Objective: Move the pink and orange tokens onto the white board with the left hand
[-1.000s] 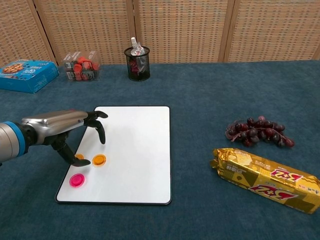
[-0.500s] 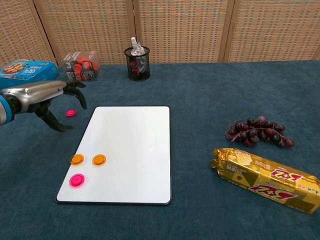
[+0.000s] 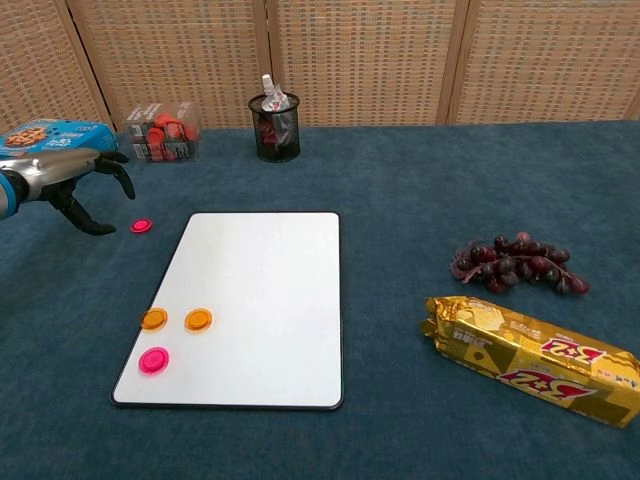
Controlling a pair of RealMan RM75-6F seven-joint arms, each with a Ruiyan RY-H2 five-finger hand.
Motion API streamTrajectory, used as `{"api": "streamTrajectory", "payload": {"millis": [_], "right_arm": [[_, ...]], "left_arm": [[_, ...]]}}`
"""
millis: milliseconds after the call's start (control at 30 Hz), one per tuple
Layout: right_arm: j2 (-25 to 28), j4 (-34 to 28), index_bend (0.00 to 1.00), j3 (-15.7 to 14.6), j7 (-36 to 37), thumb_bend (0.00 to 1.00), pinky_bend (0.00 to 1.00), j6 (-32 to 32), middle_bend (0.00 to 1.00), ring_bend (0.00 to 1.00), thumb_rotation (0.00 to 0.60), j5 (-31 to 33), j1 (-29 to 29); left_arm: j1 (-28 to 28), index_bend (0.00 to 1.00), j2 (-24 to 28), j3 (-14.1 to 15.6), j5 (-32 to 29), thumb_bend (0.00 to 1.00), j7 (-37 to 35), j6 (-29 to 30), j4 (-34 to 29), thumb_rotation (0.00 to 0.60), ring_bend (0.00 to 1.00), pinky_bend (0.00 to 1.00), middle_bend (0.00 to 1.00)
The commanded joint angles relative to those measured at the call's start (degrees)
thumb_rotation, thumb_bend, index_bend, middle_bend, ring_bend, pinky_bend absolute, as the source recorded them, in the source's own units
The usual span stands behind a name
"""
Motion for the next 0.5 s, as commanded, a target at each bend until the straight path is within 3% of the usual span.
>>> {"api": "streamTrajectory", "payload": {"millis": [33, 500], "right_arm": [[0.0, -0.2, 0.00, 0.0, -0.2, 0.00, 0.00, -0.2, 0.00, 0.00, 0.600, 0.2, 0.0], [0.2, -0.4, 0.00, 0.1, 0.0, 0.00, 0.00, -0.5, 0.00, 0.00, 0.600, 0.6, 0.0]], "left_arm": [[-1.3, 0.35, -2.3, -0.3, 1.4, 0.30, -2.1, -1.6, 3.6, 0.600, 0.00, 0.00, 0.00], [-3.0, 0.38, -5.8, -0.8, 2.1, 0.36, -3.1, -4.3, 9.9, 0.600, 0.00, 0.00, 0.00]]}}
